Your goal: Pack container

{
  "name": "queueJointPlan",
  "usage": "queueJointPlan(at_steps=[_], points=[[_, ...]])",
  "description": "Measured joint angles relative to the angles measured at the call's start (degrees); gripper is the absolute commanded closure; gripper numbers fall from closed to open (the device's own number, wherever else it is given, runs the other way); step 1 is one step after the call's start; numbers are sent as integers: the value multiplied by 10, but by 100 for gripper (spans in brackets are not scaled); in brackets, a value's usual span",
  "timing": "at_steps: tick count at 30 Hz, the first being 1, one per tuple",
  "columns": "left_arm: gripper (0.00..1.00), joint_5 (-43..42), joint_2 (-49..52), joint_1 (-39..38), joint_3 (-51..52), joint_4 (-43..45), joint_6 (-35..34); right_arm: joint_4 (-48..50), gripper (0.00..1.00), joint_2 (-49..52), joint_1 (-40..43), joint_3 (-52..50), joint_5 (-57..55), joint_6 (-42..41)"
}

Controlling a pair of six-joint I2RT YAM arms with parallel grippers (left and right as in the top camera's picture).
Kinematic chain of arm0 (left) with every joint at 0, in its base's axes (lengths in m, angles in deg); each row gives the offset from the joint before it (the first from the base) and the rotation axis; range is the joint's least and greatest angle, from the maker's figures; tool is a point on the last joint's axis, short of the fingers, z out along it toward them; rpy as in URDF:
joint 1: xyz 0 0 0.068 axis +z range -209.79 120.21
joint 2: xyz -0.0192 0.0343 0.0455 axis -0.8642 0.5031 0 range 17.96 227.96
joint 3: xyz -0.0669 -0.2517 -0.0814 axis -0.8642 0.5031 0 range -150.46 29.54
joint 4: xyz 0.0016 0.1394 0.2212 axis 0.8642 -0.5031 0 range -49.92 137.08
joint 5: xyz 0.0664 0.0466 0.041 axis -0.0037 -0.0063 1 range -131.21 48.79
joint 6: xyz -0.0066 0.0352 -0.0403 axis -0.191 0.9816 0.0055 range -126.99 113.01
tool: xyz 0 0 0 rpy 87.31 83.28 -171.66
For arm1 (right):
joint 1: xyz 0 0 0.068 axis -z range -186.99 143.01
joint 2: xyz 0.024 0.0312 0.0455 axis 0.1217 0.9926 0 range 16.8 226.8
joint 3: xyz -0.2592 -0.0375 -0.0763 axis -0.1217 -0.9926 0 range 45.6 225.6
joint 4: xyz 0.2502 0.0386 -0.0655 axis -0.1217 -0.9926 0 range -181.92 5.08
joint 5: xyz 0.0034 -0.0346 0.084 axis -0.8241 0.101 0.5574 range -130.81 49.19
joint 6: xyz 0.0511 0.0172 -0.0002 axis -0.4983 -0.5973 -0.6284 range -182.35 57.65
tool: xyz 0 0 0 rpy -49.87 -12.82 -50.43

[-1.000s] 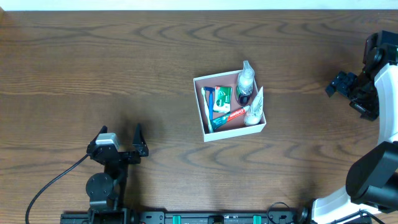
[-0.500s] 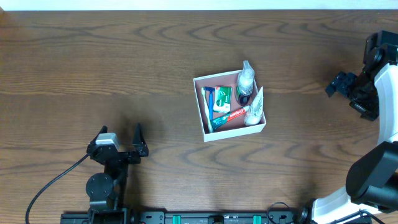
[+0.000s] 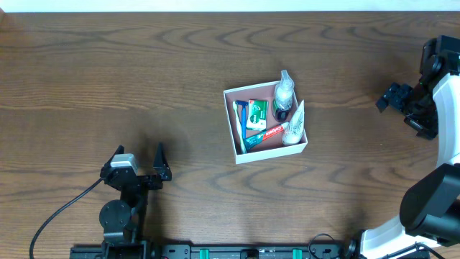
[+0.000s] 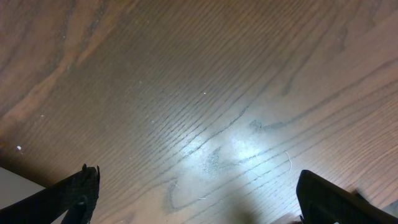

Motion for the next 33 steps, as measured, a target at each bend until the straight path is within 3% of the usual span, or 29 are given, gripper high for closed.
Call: queueJointPlan(at_steps=[11,16,33], points=[[2,0,0,0,0,0,0,1,1,0,0,0,-1,1],[2,0,0,0,0,0,0,71,1,-37,-3,-36,-1,1],[2,-1,0,0,-2,-3,2,601,1,-573,-86,-582,15,39]])
